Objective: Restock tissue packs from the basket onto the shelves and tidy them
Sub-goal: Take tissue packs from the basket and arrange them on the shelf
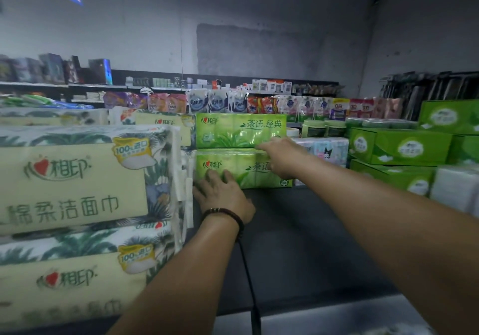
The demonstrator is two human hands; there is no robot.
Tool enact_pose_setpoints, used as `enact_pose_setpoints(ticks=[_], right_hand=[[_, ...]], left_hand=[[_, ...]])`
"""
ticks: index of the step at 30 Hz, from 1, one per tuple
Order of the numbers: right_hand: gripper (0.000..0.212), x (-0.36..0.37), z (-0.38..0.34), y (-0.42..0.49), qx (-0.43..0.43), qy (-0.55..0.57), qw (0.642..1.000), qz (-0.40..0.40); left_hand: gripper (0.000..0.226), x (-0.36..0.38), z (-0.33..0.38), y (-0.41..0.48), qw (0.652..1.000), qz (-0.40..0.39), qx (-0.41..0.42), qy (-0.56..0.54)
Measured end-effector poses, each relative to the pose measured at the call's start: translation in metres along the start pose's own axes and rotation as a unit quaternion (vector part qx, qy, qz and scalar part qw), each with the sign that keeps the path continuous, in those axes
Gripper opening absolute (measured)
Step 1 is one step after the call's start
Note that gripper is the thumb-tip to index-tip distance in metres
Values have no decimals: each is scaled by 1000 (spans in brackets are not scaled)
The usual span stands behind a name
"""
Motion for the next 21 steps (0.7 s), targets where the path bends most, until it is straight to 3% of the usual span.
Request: enact_pose_setpoints(ticks=[4,6,9,12,15,17,19,21], right_hand=[[55,-29,21,-41,-23,61,998,13],[47,-47,38,-72,-41,94,994,38],[30,-64,69,-128,-53,145,986,67],[15,-74,105,-198,-36,215,971,98],[10,-70,143,-284,-9,275,952,132],[11,-53,170,-343,8,322,928,187],[11,-20,194,-398,46,371,900,224],[11,31,215,-452,98,408,882,213]], left_hand=[[65,-16,14,-7,999,-22,41,1],[53,-35,31,-15,993,-32,107,-40],[31,-72,70,-37,977,13,206,-53],[30,-93,116,-91,955,61,288,-30],[30,-86,161,-166,927,62,367,-49],[28,-68,191,-221,886,15,447,-118],[23,-35,218,-272,828,-93,507,-219],[16,20,238,-311,778,-220,504,-304]])
Point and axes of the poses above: each hand's wrist, its own y-axis towards the middle knuckle, its own x-axis out of the palm, z = x × y, the point moved 3 cm from there along y, towards the middle knuckle, and after that the axes turned 14 degrees about x, right-handed, at the moved point
